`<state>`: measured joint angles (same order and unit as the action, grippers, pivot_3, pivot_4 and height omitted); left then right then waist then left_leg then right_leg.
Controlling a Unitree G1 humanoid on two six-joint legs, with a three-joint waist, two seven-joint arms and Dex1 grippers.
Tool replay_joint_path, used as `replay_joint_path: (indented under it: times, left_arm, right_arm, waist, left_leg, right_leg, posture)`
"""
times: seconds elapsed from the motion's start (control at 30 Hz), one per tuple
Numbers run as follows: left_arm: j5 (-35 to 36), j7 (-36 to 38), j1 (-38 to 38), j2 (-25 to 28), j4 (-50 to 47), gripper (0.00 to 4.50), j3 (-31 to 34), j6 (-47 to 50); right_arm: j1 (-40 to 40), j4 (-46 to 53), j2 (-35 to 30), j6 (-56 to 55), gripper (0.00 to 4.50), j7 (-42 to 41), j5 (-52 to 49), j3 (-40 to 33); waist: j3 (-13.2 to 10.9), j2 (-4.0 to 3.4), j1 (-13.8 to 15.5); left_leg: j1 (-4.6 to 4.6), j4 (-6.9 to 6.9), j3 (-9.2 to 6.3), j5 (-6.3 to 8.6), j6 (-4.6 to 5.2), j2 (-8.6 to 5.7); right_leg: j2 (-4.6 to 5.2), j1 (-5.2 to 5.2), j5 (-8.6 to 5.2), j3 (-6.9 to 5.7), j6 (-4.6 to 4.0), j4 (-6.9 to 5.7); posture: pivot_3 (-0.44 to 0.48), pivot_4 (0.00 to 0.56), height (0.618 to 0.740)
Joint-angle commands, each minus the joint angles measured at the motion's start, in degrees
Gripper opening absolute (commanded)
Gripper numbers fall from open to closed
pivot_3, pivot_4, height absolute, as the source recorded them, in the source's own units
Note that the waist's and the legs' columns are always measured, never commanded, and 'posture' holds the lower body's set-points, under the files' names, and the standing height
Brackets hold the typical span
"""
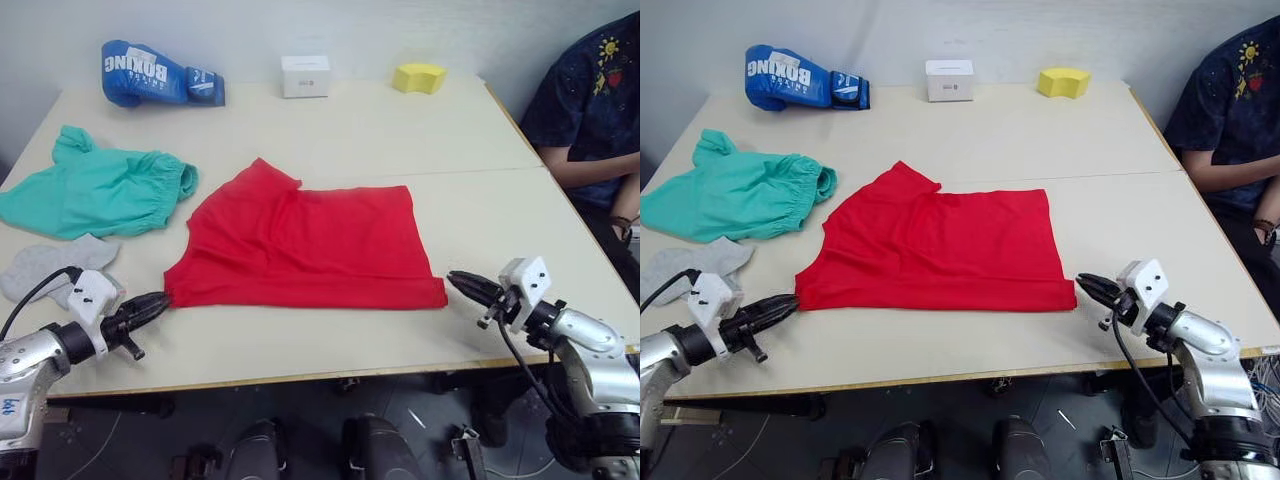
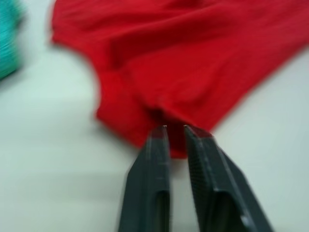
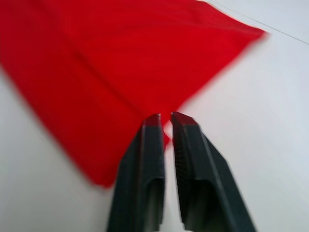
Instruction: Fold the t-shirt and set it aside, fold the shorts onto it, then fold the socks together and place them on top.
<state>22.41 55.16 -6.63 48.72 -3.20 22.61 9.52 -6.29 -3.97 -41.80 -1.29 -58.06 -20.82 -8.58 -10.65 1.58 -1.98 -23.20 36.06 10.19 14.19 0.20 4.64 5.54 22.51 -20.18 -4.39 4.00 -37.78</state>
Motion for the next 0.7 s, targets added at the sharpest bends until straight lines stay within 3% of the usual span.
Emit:
replay_joint_path:
  times: [0.03,0.13,0.23,0.4,0.5,0.6,0.7]
  left_arm:
    - [-4.3,1.5,1.2,2.0,-0.6,1.92,-1.2,-7.1]
    - [-9.8,-0.1,4.3,2.7,3.4,2.87,-4.3,-12.2]
    - [-15.8,-2.2,7.6,3.1,8.6,2.87,-8.3,-15.9]
    - [-19.6,-2.5,11.5,3.6,14.8,2.87,-12.7,-15.7]
    - [-20.1,-4.0,14.9,2.7,18.2,2.90,-14.0,-13.8]
    - [-21.6,-3.1,16.4,3.5,21.4,2.27,-16.5,-13.6]
    - [-21.6,-1.5,16.7,4.1,22.9,1.35,-18.0,-15.6]
  right_arm:
    - [1.1,4.5,-2.7,-1.6,1.61,-3.8,3.0,3.2]
    - [0.1,3.4,-3.5,-3.5,2.68,-3.5,7.8,6.6]
    - [-2.4,-0.4,-3.2,-6.8,2.68,-1.0,13.8,9.4]
    - [-6.4,-6.0,-3.1,-9.7,2.68,0.7,19.3,12.8]
    - [-8.0,-7.9,-2.3,-9.8,2.08,1.8,19.7,13.3]
    - [-8.9,-9.0,-2.7,-9.9,1.04,1.5,20.4,14.1]
    - [-9.4,-9.7,-2.8,-9.9,0.03,0.8,20.1,14.5]
  waist:
    - [0.0,-0.01,0.1]
    - [0.0,-0.01,0.1]
    - [0.0,-0.01,0.0]
    - [0.0,0.05,-0.2]
    - [0.1,0.01,-0.2]
    - [0.2,-0.05,0.0]
    - [0.4,-0.22,0.0]
  left_leg:
    - [0.00,0.00,0.00,0.01,0.01,0.00]
    - [0.01,0.05,0.01,0.02,0.00,-0.01]
    - [0.00,0.07,0.03,0.10,-0.15,-0.01]
    - [0.11,0.05,0.05,0.01,-0.04,0.00]
    - [0.15,0.05,0.05,-0.01,-0.09,0.01]
    - [0.18,0.07,0.05,-0.03,-0.09,0.00]
    - [0.24,0.07,0.05,-0.04,-0.09,0.00]
  right_leg:
    - [-0.01,-0.01,0.00,-0.01,0.00,0.03]
    - [0.00,-0.02,0.00,-0.03,0.00,0.05]
    - [0.02,-0.01,0.01,-0.04,-0.02,0.10]
    - [0.03,-0.05,0.02,-0.08,-0.04,0.05]
    - [0.04,-0.09,0.02,-0.09,-0.05,0.04]
    - [0.05,-0.12,0.05,-0.09,-0.09,0.01]
    - [0.06,-0.17,0.06,-0.08,-0.09,0.00]
  posture:
    - [0.000,0.150,0.740]
    - [0.000,0.150,0.740]
    - [0.000,0.150,0.740]
    - [0.000,0.150,0.740]
    - [0.000,0.150,0.740]
    - [0.000,0.150,0.740]
    - [0.000,0.150,0.740]
